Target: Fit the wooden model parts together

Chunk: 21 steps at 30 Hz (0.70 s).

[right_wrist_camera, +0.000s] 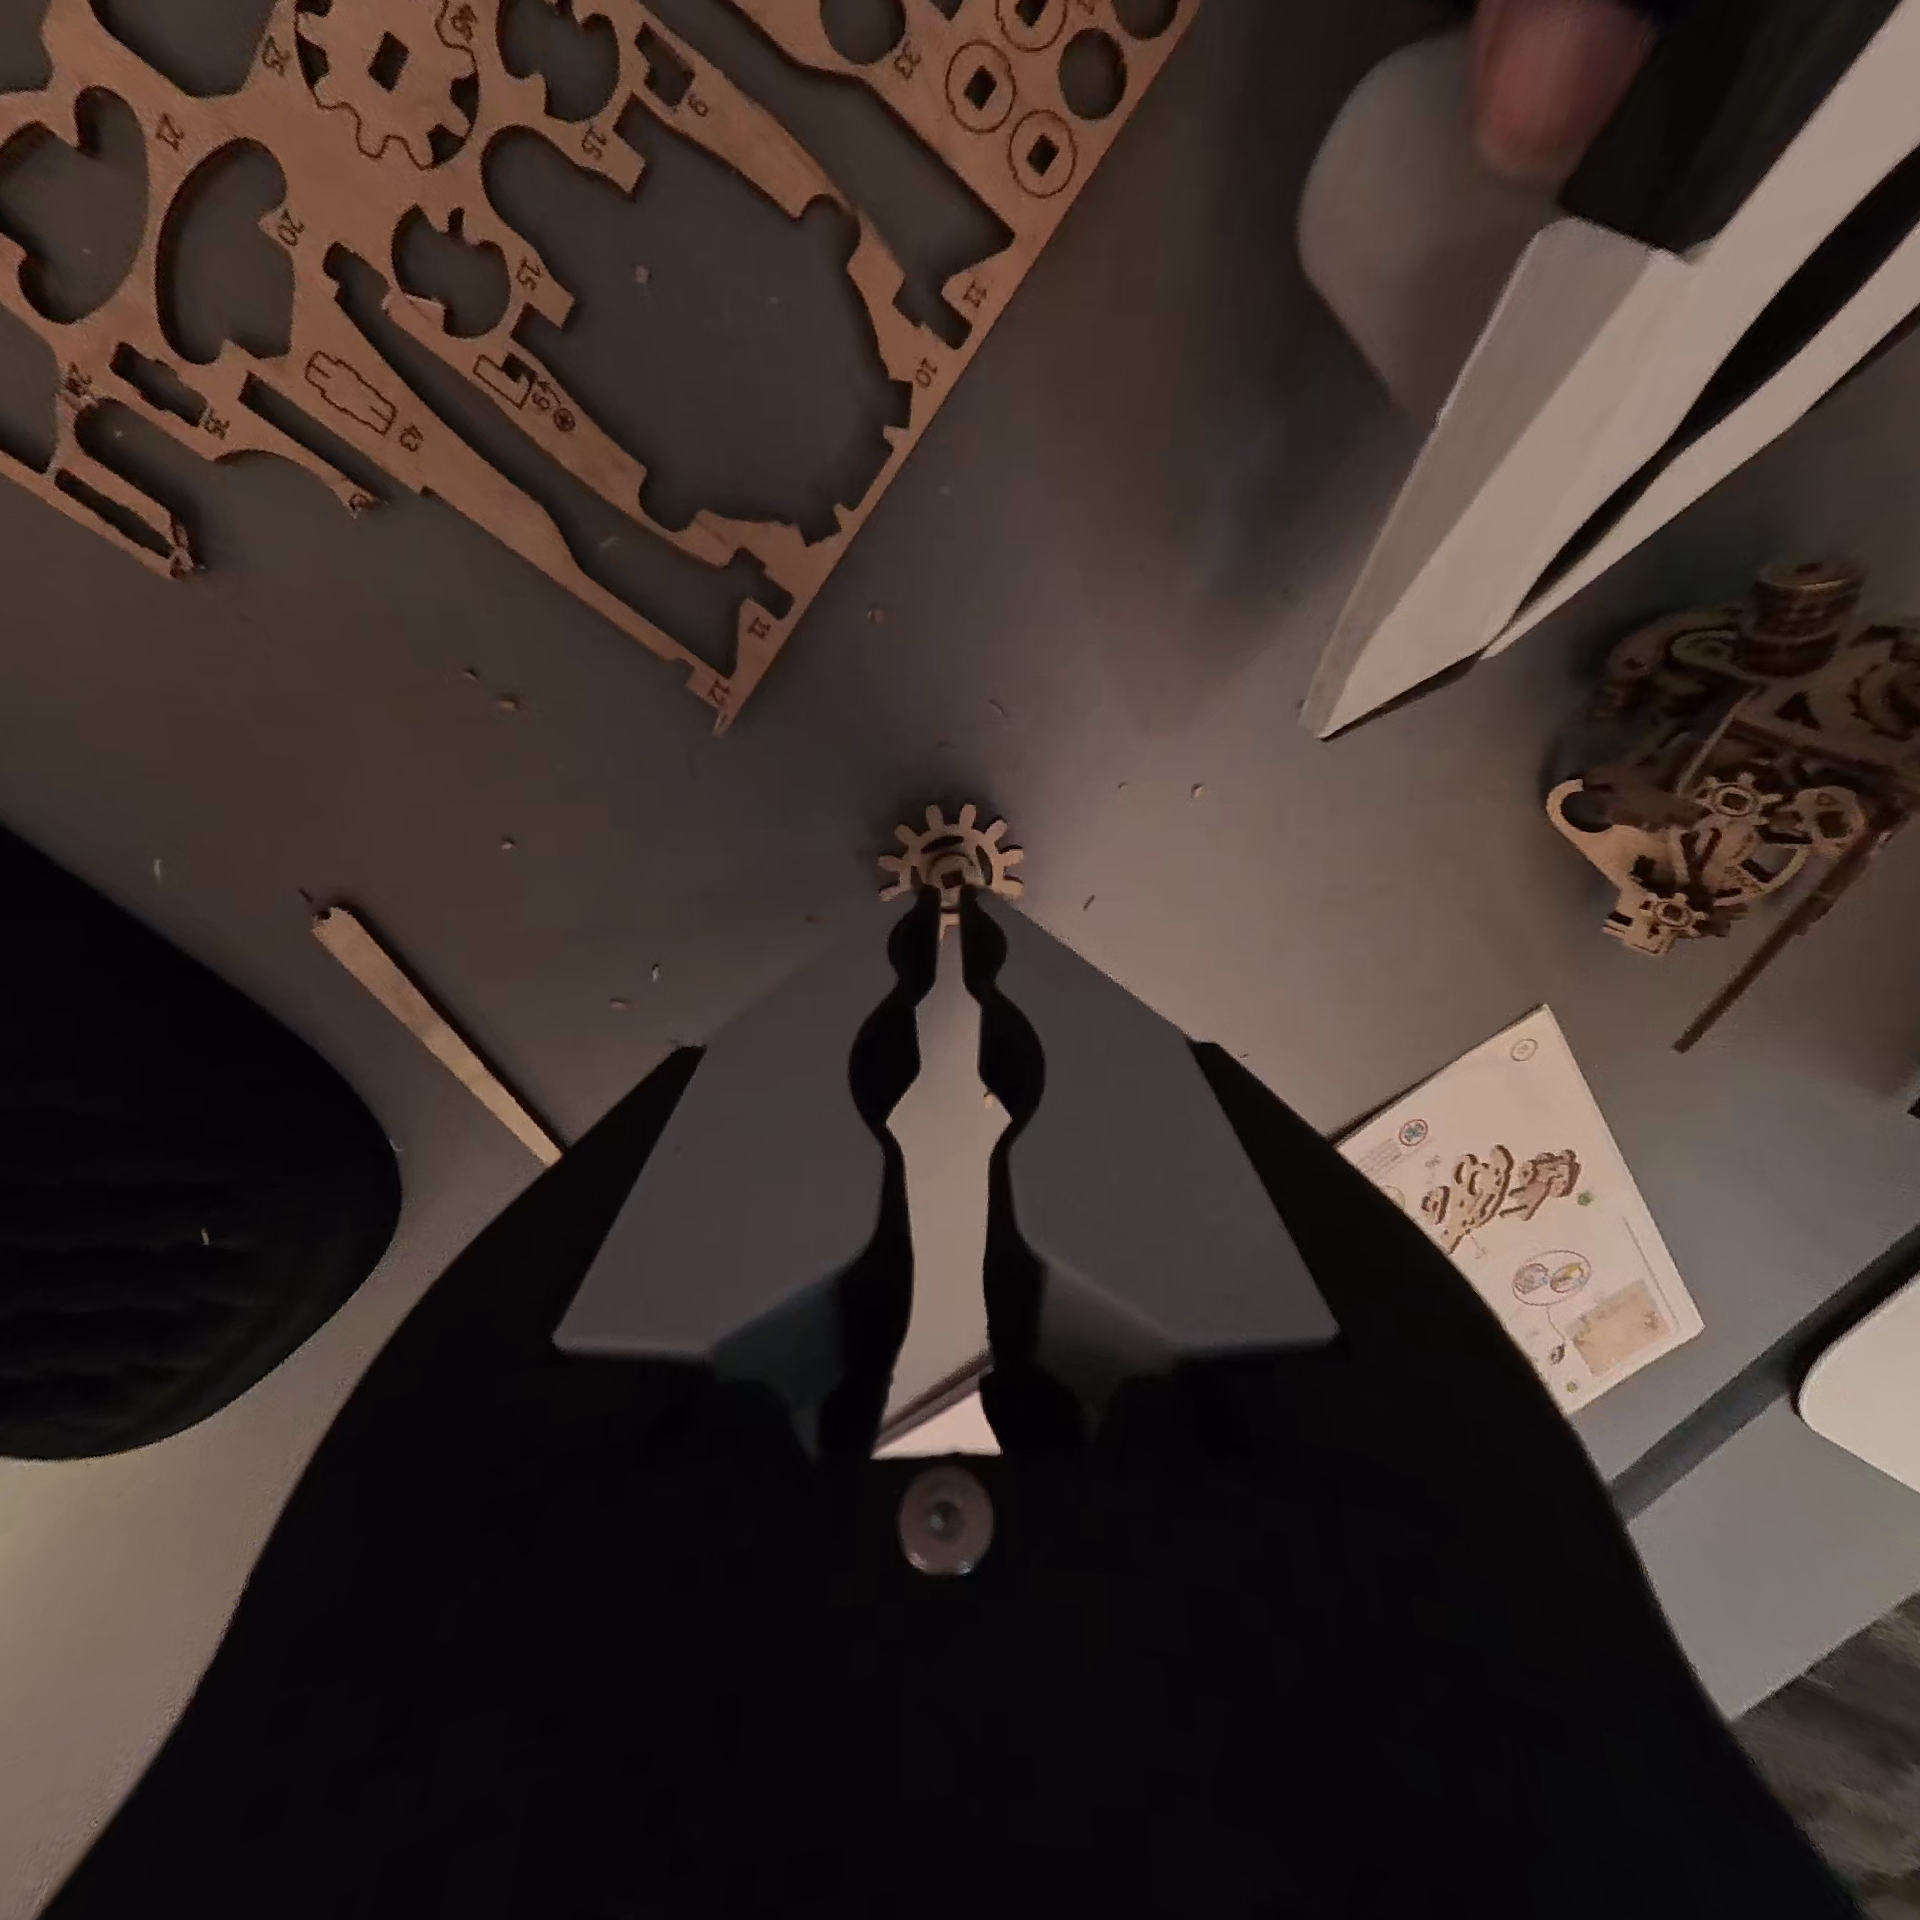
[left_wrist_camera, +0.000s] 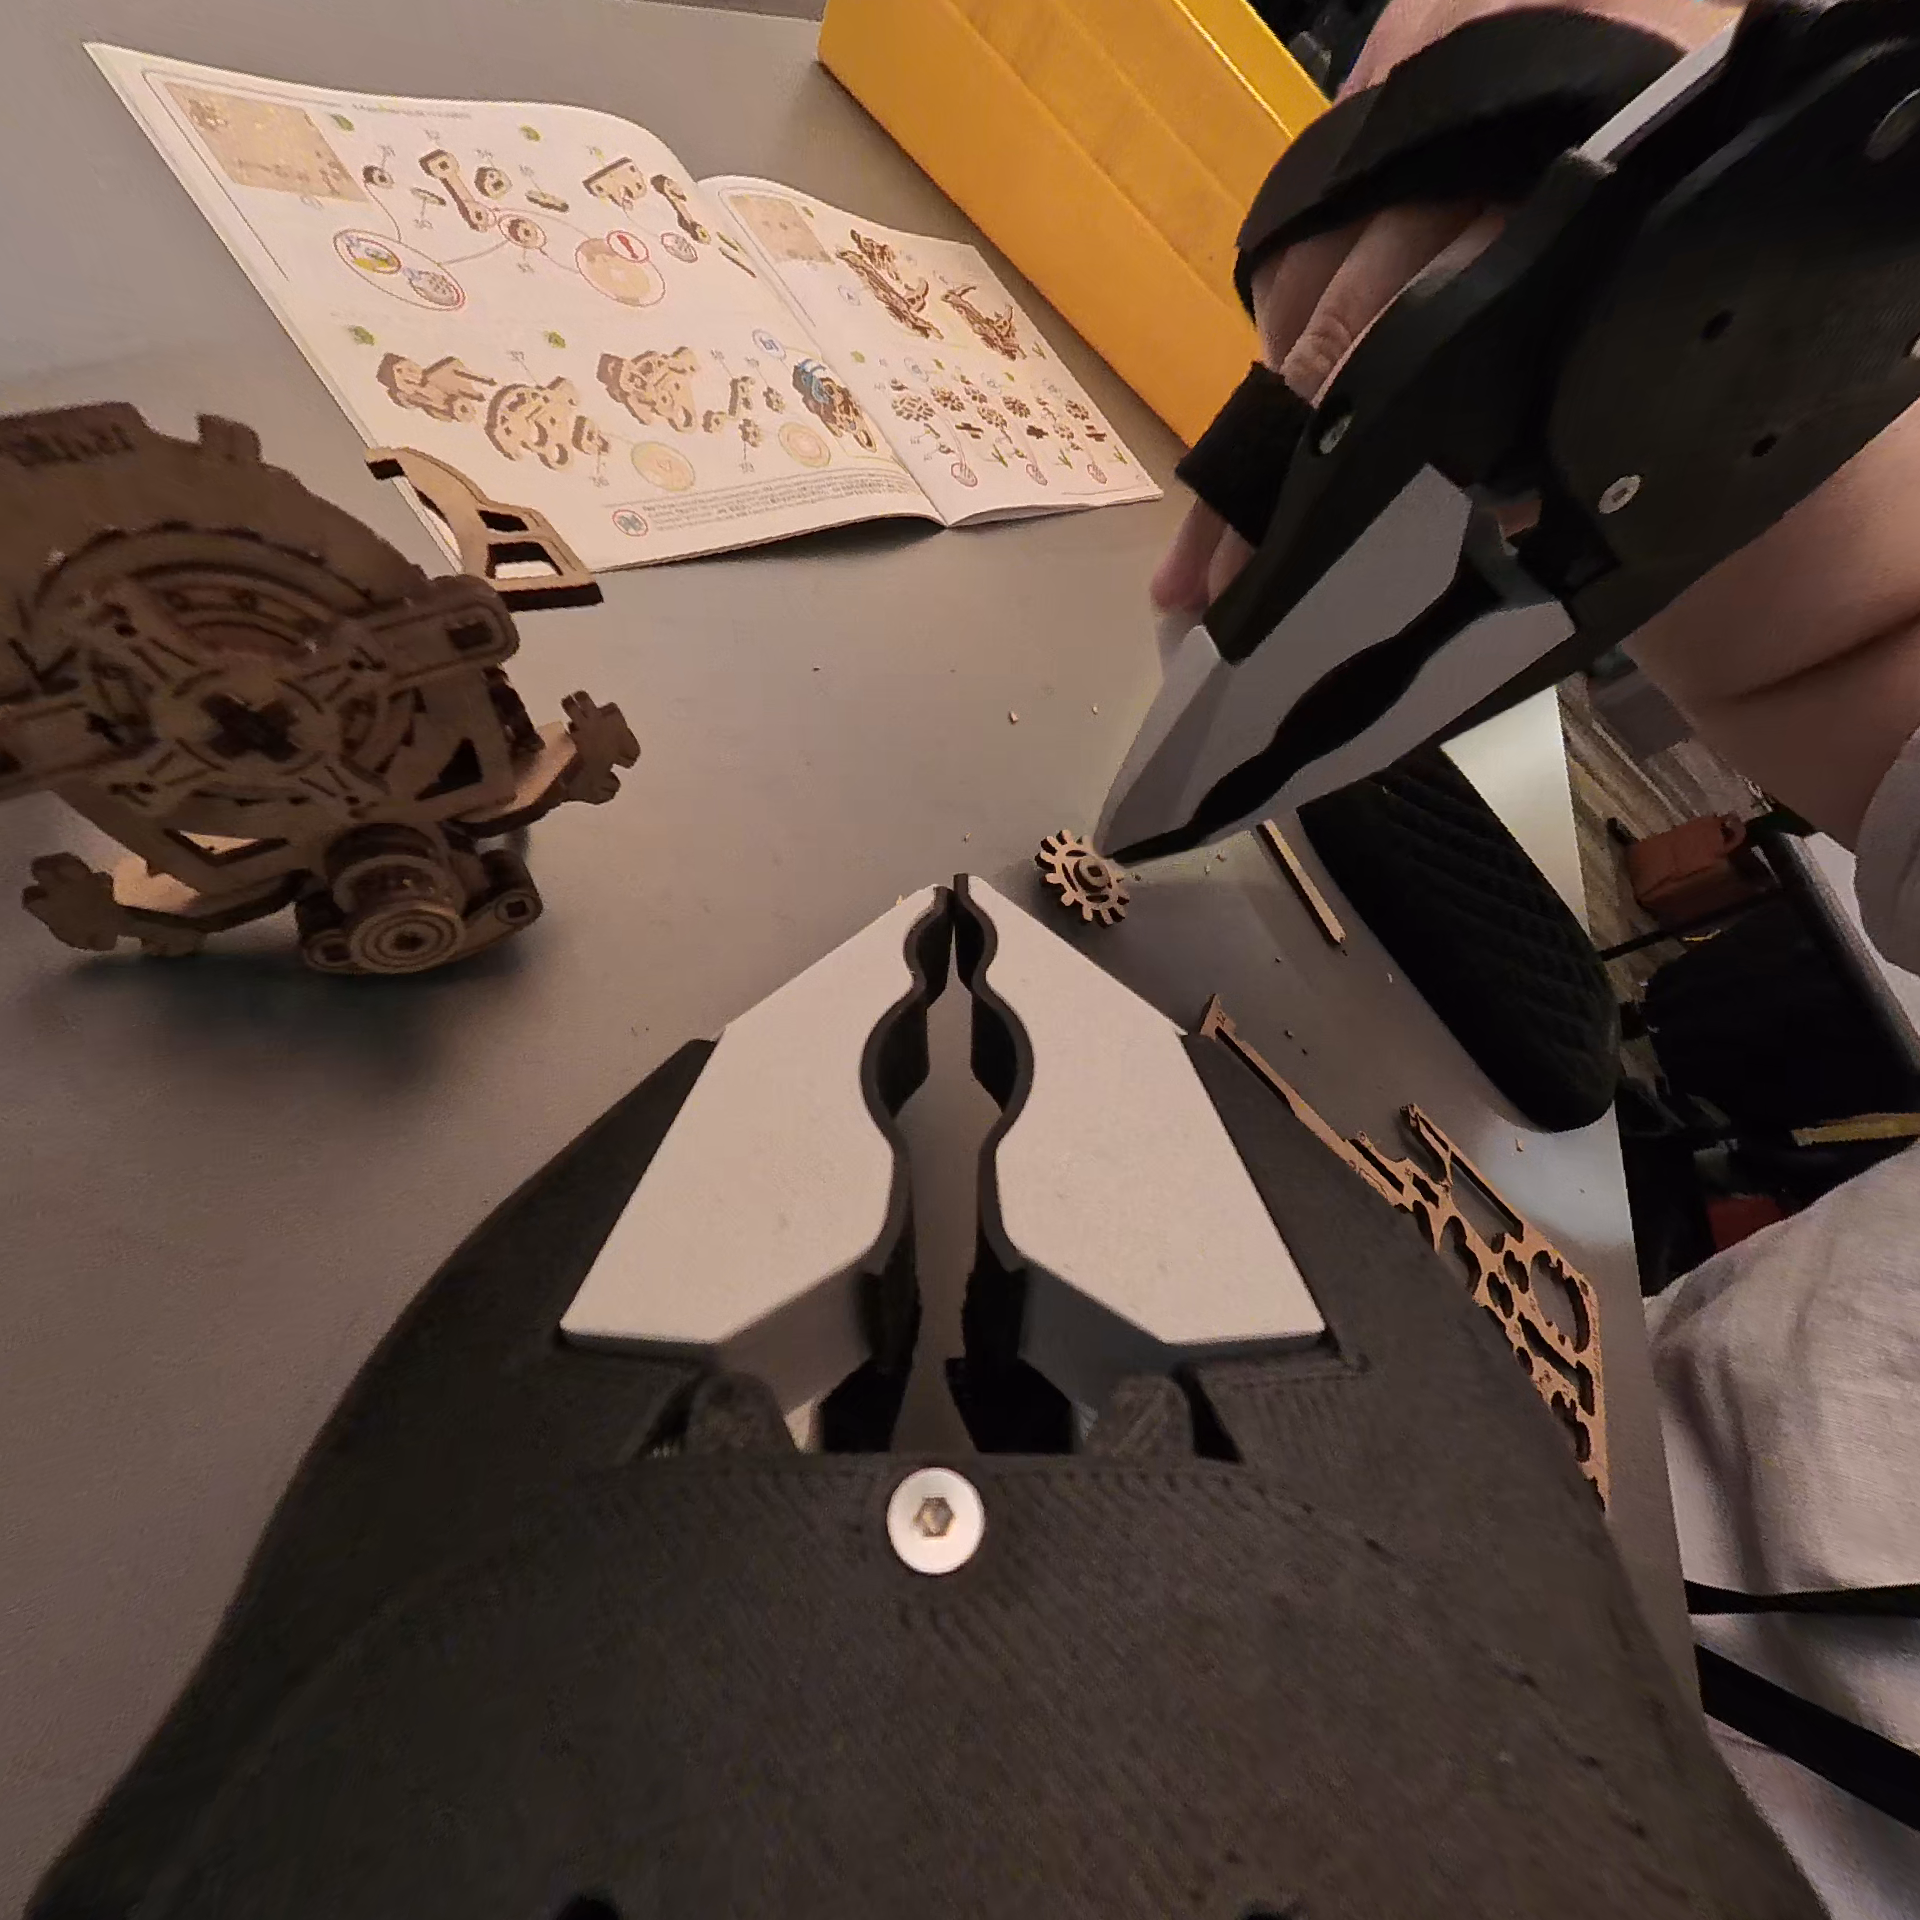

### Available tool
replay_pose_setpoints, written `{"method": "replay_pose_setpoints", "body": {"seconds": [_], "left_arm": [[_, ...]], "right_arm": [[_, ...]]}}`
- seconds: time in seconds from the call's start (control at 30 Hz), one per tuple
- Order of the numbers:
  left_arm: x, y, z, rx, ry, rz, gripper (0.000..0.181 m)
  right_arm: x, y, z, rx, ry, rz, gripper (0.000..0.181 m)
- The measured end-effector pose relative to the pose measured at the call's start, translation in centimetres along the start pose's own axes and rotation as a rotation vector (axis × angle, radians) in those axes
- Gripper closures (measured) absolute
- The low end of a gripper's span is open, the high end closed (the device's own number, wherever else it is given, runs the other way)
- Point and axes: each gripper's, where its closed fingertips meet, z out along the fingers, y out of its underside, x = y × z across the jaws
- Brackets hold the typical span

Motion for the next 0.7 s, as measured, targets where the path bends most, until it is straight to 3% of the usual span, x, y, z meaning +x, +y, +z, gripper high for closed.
{"method": "replay_pose_setpoints", "body": {"seconds": [0.7], "left_arm": [[0.1, 0.17, 0.08, -0.01, 0.001, 0.007, 0.181]], "right_arm": [[-0.16, -0.32, 0.53, -0.041, -0.073, 0.001, 0.181]]}}
